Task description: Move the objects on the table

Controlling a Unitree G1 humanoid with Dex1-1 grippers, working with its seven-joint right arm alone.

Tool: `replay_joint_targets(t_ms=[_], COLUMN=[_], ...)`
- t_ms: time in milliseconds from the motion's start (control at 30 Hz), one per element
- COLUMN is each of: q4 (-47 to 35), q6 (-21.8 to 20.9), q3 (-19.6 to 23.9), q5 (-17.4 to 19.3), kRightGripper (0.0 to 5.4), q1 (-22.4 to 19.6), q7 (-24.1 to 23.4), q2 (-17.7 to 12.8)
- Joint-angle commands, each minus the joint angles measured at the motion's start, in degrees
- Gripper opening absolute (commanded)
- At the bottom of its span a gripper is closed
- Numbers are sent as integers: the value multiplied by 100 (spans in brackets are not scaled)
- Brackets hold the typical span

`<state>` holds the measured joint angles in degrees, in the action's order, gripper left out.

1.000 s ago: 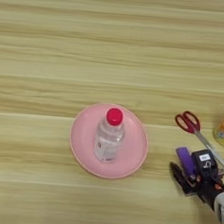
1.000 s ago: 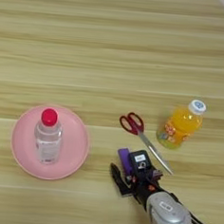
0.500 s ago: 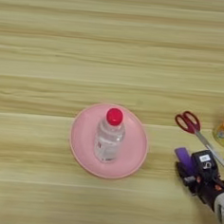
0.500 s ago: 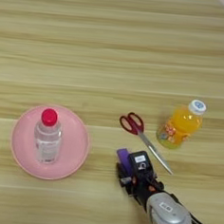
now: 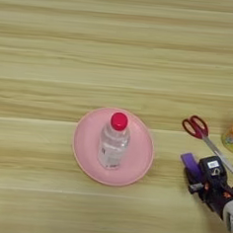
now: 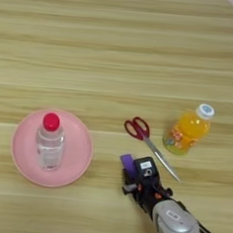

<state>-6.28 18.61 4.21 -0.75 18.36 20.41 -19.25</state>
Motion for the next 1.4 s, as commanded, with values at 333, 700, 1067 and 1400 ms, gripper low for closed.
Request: replay_joint_targets(t_ms=[333, 700, 1067, 1400], q4=[-657, -1349, -1480, -950], q6=[127, 343, 383, 24], q3=[103, -117, -721, -1117], q5=[188, 271, 74, -39], kRightGripper=[143, 143, 143, 143], q1=[-161, -312, -823, -1168], q7=[4, 31, 120, 59], q2=[-10, 127, 171, 397])
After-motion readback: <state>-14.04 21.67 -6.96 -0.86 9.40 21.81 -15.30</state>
